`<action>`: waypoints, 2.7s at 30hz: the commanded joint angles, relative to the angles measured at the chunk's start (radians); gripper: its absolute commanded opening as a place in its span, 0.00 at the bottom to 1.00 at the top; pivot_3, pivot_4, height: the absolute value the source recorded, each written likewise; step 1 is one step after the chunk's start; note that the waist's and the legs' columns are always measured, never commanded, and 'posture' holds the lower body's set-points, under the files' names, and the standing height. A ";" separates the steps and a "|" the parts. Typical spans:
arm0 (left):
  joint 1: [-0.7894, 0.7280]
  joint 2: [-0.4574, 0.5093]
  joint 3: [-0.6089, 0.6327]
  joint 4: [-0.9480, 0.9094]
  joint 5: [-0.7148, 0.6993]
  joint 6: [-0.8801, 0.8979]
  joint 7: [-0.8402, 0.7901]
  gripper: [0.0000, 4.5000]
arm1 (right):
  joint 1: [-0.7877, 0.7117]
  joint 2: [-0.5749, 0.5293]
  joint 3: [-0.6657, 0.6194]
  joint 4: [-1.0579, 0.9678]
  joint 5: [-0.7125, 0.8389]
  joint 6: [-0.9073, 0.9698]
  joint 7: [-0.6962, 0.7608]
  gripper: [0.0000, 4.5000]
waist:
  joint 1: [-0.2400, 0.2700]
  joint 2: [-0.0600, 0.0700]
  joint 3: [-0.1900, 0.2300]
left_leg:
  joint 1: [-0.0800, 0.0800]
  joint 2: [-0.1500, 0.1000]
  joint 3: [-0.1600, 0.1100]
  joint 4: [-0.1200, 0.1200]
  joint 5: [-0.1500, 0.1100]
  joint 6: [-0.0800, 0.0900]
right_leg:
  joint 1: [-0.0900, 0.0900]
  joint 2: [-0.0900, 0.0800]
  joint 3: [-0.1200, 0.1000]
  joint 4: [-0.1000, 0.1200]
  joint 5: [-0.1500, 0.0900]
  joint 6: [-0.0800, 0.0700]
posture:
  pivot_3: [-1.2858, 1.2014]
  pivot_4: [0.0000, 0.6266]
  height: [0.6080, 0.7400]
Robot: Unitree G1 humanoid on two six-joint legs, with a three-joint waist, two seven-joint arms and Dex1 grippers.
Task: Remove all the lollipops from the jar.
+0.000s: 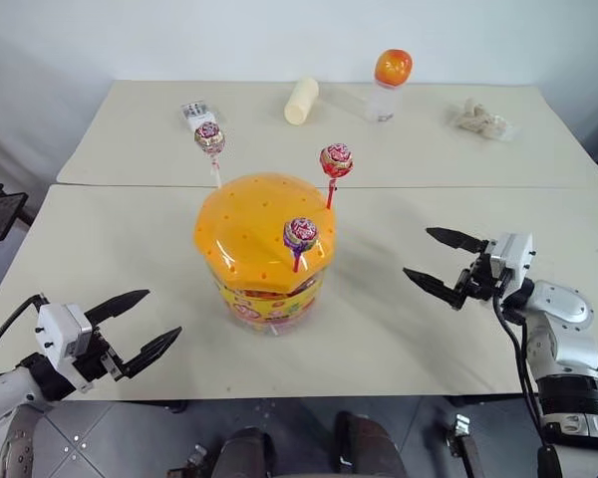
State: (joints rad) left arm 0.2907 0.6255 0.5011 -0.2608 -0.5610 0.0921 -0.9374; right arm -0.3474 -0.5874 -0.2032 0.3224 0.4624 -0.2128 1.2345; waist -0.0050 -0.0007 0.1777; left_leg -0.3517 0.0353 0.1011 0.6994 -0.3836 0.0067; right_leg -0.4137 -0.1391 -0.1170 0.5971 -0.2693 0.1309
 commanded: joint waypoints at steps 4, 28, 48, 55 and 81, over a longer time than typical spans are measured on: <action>-0.174 0.079 0.097 0.010 -0.255 0.200 0.047 1.00 | 0.090 -0.071 -0.108 -0.235 0.185 0.145 0.007 0.99 | 0.013 0.000 0.000 | -0.001 0.000 -0.003 0.002 0.000 0.000 | 0.000 -0.001 -0.001 0.001 0.000 0.000 | 0.52 0.24 1.00; -1.194 0.029 -0.351 0.672 -0.256 0.465 -0.399 0.91 | 0.372 0.036 -0.194 -1.164 0.712 0.429 -0.546 1.00 | 0.013 -0.001 0.000 | -0.001 -0.002 0.001 0.001 0.000 -0.001 | 0.000 0.003 0.000 -0.002 0.000 0.001 | 0.52 0.24 1.00; -1.282 -0.052 -0.125 0.703 -0.382 0.605 -0.254 0.00 | 0.272 0.014 -0.098 -1.118 0.714 0.450 -0.533 1.00 | 0.017 -0.002 0.000 | -0.002 -0.001 -0.002 0.003 0.000 -0.001 | 0.001 0.003 0.001 -0.001 0.001 0.001 | 0.52 0.24 1.00; -1.159 0.115 -0.027 0.623 -0.282 0.632 0.008 0.00 | 0.207 -0.160 -0.072 -0.977 0.601 0.479 -0.219 1.00 | 0.001 -0.002 0.001 | -0.001 -0.001 -0.002 0.002 0.000 -0.001 | 0.001 0.003 0.001 -0.001 0.001 0.002 | 0.52 0.24 1.00; -0.008 0.253 0.309 -0.041 -0.111 0.897 0.188 0.63 | 0.154 -0.186 -0.023 -0.751 0.479 0.590 -0.076 1.00 | 0.026 -0.009 0.002 | 0.000 0.000 -0.008 0.000 -0.001 -0.002 | -0.003 0.001 0.005 0.001 0.000 -0.001 | 0.52 0.24 1.00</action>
State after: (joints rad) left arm 0.2701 0.8575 0.7683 -0.3053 -0.6712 1.0354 -0.7075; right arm -0.1813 -0.7806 -0.1879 -0.4238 0.9149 0.3598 1.1978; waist 0.0212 -0.0096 0.1796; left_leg -0.3515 0.0353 0.0936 0.6995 -0.3850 0.0047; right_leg -0.4173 -0.1377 -0.1120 0.5990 -0.2697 0.1294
